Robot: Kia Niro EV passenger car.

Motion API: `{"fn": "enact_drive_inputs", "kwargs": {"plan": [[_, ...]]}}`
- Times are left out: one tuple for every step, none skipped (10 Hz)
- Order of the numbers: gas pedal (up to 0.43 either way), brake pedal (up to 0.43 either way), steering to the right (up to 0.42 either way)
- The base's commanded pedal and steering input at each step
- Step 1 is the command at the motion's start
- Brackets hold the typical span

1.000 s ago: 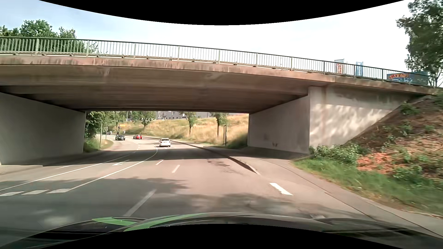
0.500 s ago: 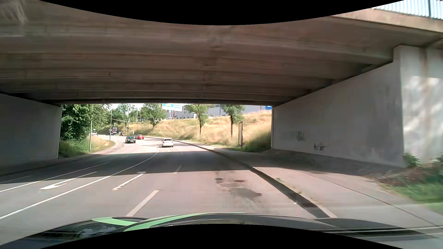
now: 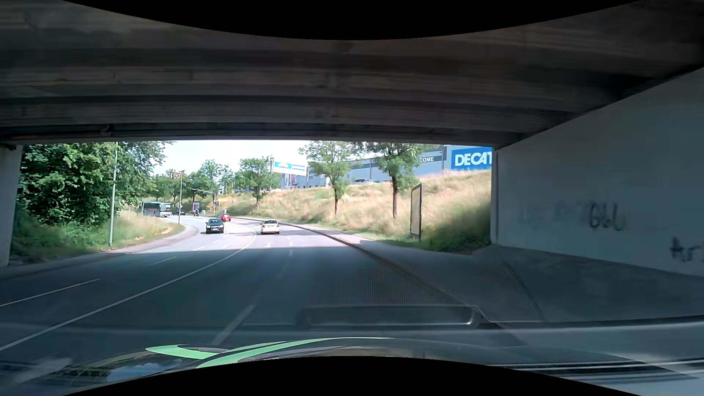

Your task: Follow the waypoints while adhering to traffic rules and regulations

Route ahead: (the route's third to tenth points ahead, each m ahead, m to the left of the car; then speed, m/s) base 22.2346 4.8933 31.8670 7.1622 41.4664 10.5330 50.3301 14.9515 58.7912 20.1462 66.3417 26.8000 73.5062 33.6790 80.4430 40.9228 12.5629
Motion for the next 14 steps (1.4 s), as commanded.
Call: {"fn": "enact_drive_inputs", "kwargs": {"plan": [[0.059, 0.0, -0.04], [0.067, 0.0, -0.039], [0.087, 0.0, -0.039], [0.098, 0.0, -0.039], [0.098, 0.0, -0.039], [0.11, 0.0, -0.039], [0.118, 0.0, -0.039], [0.118, 0.0, -0.039], [0.118, 0.0, -0.039], [0.118, 0.0, -0.04], [0.118, 0.0, -0.04], [0.13, 0.0, -0.041], [0.13, 0.0, -0.041], [0.13, 0.0, -0.04]]}}
